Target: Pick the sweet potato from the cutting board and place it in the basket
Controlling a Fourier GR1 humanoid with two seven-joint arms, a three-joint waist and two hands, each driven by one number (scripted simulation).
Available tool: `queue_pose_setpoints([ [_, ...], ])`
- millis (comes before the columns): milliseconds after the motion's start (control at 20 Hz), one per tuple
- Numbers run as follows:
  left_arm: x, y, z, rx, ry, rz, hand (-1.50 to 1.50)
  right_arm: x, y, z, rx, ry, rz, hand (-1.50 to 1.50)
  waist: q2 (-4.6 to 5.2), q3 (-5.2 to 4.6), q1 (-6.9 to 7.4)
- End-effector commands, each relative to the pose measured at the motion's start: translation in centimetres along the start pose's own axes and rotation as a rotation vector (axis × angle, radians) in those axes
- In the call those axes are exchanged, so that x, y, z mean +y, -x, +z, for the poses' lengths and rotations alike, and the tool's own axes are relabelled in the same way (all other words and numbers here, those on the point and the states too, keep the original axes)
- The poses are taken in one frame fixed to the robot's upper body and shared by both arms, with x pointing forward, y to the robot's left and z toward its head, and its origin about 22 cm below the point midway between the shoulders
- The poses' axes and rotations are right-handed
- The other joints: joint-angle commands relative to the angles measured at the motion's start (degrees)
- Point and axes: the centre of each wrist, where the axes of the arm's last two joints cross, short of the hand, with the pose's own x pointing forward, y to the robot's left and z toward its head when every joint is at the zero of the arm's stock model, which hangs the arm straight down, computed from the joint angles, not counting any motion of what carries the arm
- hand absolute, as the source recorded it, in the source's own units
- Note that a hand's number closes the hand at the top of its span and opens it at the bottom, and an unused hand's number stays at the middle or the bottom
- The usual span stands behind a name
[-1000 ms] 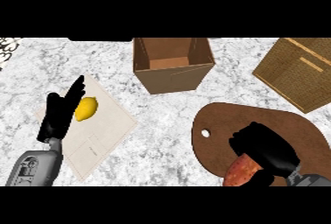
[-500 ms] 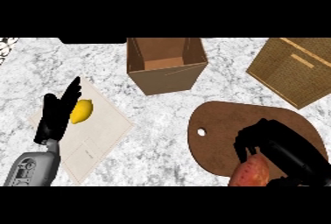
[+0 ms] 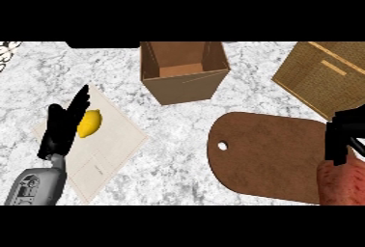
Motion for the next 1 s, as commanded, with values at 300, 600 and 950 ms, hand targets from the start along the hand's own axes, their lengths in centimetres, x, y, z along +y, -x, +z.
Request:
queue_pose_setpoints([
  [300,-0.4,0.1,-1.0,-0.002,0.015,0.008,0.0,-12.2,-5.7,-3.5,0.064,0.159,-0.049,1.5,0.28,-0.02,0.67],
  [600,-1.4,0.7,-0.7,-0.02,0.024,-0.003,0.0,-14.6,-8.2,-4.8,0.213,0.194,0.269,1.5,0.74,0.03,1.65],
  [950,-0.1,-0.4,-0.6,-0.027,0.029,-0.006,0.0,-17.1,-3.6,-6.3,0.384,0.134,0.454,1.5,1.09,0.15,2.58],
])
